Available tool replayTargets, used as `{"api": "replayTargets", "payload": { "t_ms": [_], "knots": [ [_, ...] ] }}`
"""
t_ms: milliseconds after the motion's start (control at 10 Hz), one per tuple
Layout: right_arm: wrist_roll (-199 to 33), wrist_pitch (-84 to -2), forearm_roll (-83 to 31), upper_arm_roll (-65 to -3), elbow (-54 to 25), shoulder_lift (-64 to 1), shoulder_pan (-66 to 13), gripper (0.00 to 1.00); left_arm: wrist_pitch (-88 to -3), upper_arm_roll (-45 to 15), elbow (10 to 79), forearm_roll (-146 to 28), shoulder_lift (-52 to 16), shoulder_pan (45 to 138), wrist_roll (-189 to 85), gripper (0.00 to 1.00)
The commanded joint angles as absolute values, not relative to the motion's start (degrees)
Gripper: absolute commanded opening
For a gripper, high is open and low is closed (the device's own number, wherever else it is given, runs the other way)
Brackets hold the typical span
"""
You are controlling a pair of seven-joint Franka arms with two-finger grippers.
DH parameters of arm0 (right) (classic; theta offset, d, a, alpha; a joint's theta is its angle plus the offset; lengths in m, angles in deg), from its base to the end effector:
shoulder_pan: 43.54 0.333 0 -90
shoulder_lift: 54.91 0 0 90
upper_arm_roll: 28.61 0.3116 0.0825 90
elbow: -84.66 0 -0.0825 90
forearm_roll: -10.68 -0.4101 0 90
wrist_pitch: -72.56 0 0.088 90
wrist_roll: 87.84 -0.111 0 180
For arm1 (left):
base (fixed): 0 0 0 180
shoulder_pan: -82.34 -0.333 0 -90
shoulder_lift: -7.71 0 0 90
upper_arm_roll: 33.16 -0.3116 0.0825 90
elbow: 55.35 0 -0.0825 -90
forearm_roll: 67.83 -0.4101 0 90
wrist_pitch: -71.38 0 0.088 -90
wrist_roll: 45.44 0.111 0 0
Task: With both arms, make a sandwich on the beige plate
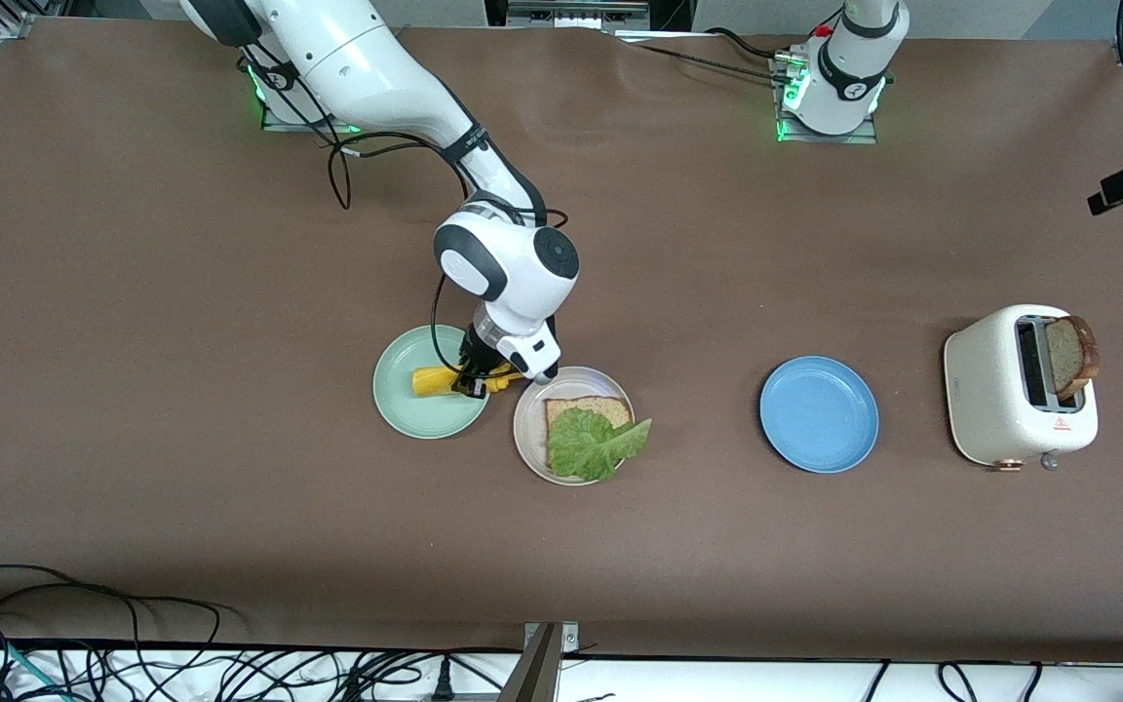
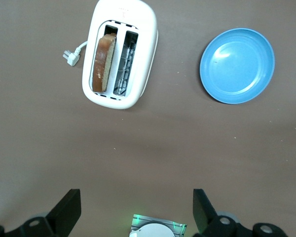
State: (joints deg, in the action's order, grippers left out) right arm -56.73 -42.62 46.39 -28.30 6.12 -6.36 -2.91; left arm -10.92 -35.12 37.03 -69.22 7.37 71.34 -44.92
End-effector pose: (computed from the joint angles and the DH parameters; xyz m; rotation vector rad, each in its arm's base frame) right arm 0.5800 0.4535 0.1785 1.8165 1.8476 -0.2050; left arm 0.5493 0.1294 0.5820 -3.1069 -0.3403 0.2875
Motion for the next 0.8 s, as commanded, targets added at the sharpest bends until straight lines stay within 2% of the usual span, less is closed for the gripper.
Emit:
{"api": "replayTargets", "payload": {
  "t_ms": [0, 200, 399, 699],
  "knots": [
    [-57.16, -40.55, 46.73, -27.73, 9.42, -5.16, -2.67, 0.0, -9.92, -35.09, 32.28, -68.62, 2.88, 70.04, -44.21, 1.0],
    [-56.72, -33.29, 42.88, -26.51, 14.24, -6.56, -3.11, 0.0, -9.92, -35.09, 32.28, -68.62, 2.88, 70.04, -44.12, 1.0],
    [-55.85, -30.37, 34.03, -26.76, 14.27, -12.51, -4.77, 0.0, -9.92, -35.01, 32.19, -68.79, 2.7, 70.3, -44.2, 1.0],
    [-47.1, -27.54, 19.52, -28.96, 5.43, -25.77, -11.34, 0.0, -10.26, -35.44, 32.1, -69.15, -1.33, 69.0, -44.12, 1.0]
  ]
}}
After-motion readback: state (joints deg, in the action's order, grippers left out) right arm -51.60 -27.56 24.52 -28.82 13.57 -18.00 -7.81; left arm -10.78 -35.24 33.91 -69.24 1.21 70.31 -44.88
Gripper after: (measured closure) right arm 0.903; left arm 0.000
